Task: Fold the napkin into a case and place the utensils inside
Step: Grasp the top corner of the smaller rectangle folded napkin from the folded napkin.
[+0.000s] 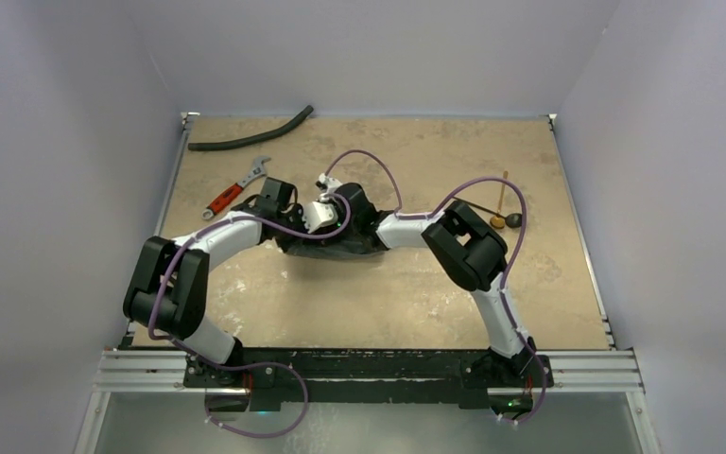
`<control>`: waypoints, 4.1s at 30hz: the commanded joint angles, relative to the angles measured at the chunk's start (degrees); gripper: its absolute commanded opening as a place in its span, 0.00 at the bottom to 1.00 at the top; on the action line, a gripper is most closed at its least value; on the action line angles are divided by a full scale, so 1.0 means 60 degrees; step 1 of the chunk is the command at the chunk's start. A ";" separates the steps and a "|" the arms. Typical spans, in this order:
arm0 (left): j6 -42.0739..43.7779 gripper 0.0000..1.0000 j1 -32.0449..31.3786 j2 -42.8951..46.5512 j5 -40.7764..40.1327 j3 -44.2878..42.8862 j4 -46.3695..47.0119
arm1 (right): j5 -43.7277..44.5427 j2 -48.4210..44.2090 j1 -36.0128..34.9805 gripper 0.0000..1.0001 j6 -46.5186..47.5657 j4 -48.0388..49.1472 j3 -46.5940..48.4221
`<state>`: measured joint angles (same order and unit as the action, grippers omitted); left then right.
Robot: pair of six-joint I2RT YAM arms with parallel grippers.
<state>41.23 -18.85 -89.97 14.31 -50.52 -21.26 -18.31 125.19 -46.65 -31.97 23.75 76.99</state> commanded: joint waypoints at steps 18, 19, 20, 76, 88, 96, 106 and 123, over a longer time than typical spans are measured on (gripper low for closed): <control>0.1867 0.00 -0.0228 -0.0033 -0.0846 0.1348 0.0540 | -0.2774 -0.1734 0.1428 0.37 0.0177 0.0396 -0.0984; 0.1863 0.00 -0.0227 -0.0034 -0.0833 0.1369 0.0556 | -0.2841 -0.1867 0.1445 0.30 0.0101 0.0587 -0.1209; 0.1852 0.00 -0.0227 -0.0034 -0.0843 0.1398 0.0567 | -0.2935 -0.2014 0.1447 0.21 -0.0015 0.0955 -0.1475; -0.0294 0.00 0.0225 -0.0180 0.0471 -0.0458 0.0049 | -0.1099 0.1123 0.0202 0.00 -0.1191 0.1663 0.0986; 0.0113 0.00 0.0201 -0.0180 -0.0020 -0.0425 0.0332 | -0.1185 0.1304 0.0119 0.00 -0.1614 0.2153 0.0901; -0.1060 0.00 0.0395 -0.0137 -0.0172 -0.0844 0.0171 | -0.0599 0.1371 0.0005 0.00 -0.1387 0.2205 0.0185; -0.1247 0.00 0.0475 -0.0081 0.0536 -0.0901 -0.0445 | 0.0370 0.1080 -0.0062 0.00 -0.1682 0.2416 -0.0134; 0.1156 0.00 0.0469 -0.0008 0.0330 0.0476 -0.0495 | -0.2024 0.0619 0.0295 0.02 -0.2620 0.3734 0.0023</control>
<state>42.06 -16.12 -90.83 15.99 -50.76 -23.57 -24.16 132.70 -46.09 -46.41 42.39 77.30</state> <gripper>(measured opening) 0.003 0.004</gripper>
